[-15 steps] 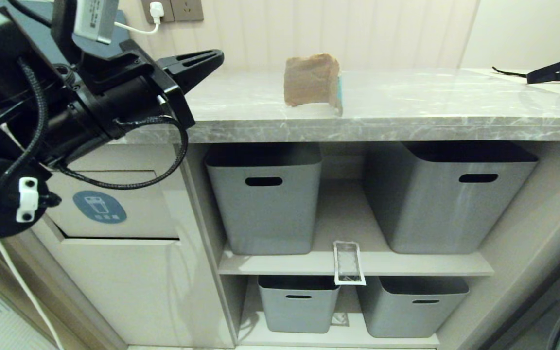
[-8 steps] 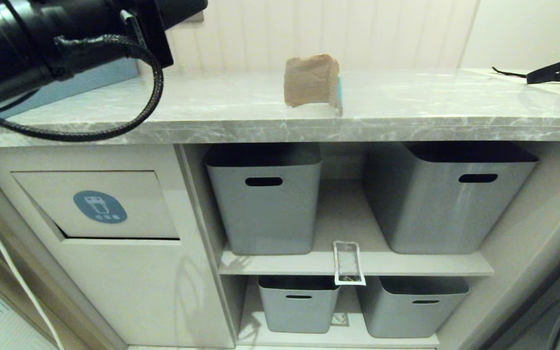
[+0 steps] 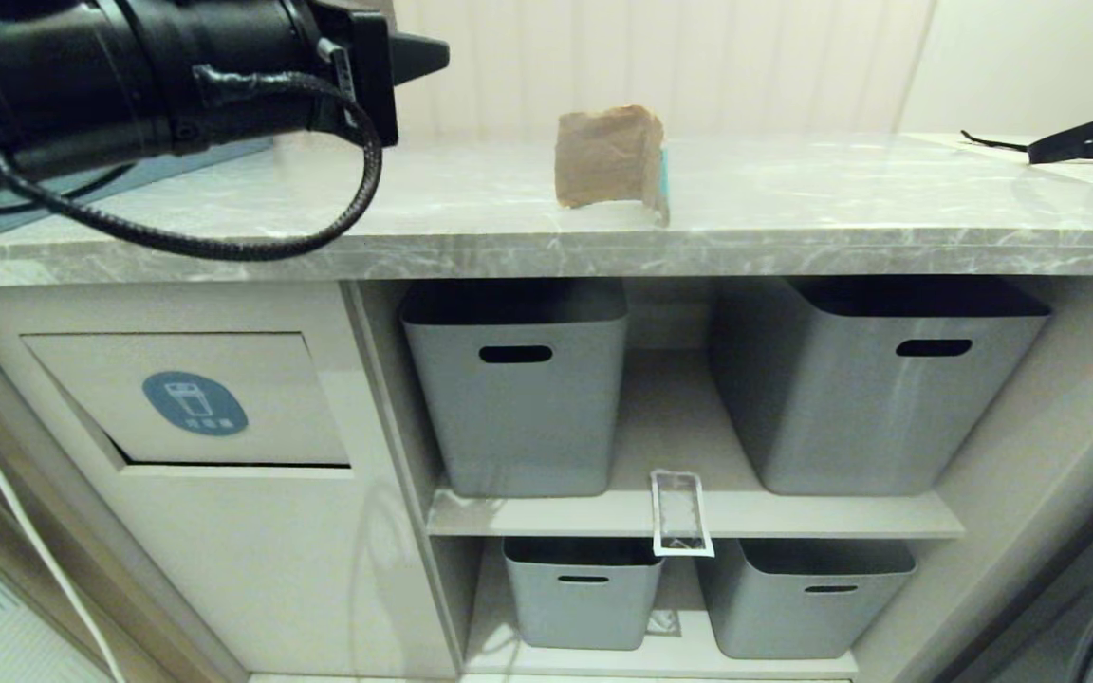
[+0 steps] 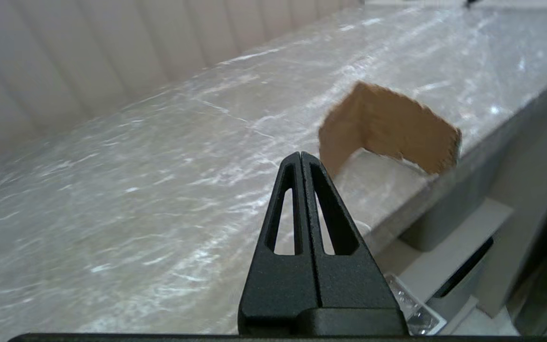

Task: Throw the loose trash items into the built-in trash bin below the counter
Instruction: Pick up the garbage

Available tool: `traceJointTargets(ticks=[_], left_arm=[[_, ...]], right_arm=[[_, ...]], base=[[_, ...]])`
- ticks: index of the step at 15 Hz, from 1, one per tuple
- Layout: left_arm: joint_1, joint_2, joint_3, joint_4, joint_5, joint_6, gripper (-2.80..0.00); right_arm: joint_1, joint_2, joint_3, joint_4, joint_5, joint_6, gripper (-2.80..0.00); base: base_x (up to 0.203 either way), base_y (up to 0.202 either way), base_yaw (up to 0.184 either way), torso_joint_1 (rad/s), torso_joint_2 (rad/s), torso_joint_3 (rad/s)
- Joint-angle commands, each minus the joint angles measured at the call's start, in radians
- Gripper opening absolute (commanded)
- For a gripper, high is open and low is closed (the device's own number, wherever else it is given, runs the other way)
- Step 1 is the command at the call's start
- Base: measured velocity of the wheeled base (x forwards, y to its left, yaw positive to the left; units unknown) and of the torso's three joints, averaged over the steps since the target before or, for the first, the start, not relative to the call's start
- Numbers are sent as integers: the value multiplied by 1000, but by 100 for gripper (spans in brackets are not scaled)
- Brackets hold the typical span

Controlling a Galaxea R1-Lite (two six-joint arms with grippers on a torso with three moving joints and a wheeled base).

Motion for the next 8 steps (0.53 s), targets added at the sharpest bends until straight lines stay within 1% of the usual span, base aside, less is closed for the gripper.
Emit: traceJointTargets(ticks=[1, 8], left_arm=[[-20, 50, -51, 22, 3, -5, -280], [-24, 83, -45, 23, 1, -6, -280]], right_arm=[[0, -1, 0, 0, 0, -1, -280], [0, -2, 0, 0, 0, -1, -280]], base=[[0, 0, 0, 0, 0, 0], [0, 0, 0, 0, 0, 0]])
